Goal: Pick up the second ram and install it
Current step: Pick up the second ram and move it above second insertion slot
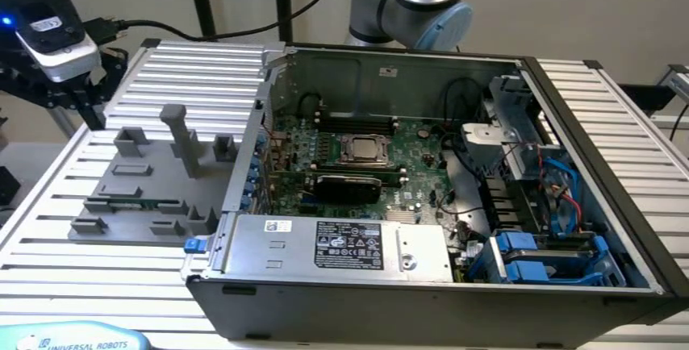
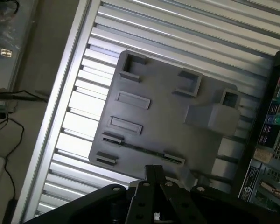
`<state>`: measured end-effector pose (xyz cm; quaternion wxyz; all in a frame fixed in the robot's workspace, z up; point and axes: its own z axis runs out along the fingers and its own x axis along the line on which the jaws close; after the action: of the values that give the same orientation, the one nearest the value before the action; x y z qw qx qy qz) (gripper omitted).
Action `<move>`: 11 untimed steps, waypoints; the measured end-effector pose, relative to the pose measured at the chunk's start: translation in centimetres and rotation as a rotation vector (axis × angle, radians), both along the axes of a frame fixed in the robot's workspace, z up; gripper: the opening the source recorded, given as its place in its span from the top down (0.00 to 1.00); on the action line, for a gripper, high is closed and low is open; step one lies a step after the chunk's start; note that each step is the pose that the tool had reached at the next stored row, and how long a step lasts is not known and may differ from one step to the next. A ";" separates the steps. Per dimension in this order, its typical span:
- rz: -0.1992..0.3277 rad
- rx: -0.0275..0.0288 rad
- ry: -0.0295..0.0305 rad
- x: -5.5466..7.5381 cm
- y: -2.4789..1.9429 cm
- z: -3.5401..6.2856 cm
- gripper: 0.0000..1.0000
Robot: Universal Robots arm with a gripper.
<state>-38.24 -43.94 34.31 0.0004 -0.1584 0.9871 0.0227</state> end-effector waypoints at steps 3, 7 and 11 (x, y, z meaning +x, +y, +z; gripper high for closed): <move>0.053 0.0000 0.0000 0.0 0.00 -0.23 0.89; 0.126 0.0000 -0.0001 0.0 0.00 -0.55 0.89; 0.200 0.0001 0.0000 0.0 0.00 -0.87 0.89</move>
<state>-38.24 -43.94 33.44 -0.0019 -0.2561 0.9664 0.0226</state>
